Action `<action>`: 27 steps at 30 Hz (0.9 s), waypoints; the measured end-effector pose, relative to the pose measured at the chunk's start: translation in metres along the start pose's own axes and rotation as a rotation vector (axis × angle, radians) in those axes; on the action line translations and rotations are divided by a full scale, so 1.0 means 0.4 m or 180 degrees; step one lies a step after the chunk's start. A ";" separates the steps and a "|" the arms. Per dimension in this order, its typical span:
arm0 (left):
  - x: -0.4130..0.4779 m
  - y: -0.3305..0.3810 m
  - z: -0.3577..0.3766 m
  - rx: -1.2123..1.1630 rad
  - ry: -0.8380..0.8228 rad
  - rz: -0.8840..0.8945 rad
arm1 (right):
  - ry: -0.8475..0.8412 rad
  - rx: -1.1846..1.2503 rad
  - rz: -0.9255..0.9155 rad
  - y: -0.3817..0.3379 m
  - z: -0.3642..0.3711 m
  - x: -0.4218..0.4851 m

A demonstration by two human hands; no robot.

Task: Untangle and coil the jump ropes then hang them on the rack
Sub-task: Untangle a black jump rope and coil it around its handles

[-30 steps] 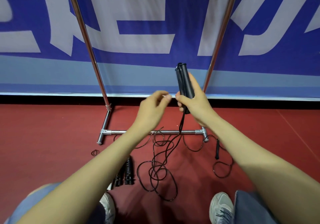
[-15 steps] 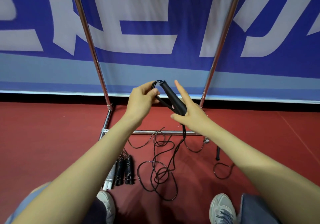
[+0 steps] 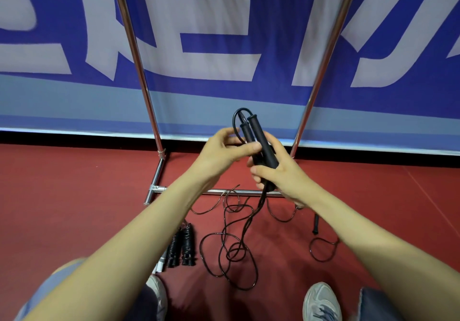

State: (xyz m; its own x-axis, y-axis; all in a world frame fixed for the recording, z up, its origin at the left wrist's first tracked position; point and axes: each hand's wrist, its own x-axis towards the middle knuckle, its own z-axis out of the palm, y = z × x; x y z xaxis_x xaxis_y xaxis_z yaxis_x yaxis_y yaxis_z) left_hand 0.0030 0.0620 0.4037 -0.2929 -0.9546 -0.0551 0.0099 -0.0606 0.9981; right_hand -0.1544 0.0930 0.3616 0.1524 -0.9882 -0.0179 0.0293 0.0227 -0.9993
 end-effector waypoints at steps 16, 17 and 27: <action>0.001 0.002 -0.004 -0.0565 -0.0572 -0.0067 | -0.0727 0.0806 0.0430 -0.045 0.002 0.003; 0.000 0.001 0.000 -0.0541 -0.0504 -0.0037 | -0.0741 0.0809 0.0420 -0.045 0.004 0.004; 0.029 -0.012 0.004 -0.0463 0.0269 0.0152 | 0.0034 -0.0357 -0.0006 -0.032 0.031 0.025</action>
State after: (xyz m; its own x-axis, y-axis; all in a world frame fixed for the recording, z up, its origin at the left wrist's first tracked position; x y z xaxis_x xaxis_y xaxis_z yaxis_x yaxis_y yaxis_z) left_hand -0.0017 0.0518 0.3985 -0.2075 -0.9781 -0.0158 0.1620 -0.0503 0.9855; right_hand -0.1410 0.0847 0.3744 0.1419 -0.9898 -0.0158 -0.0814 0.0043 -0.9967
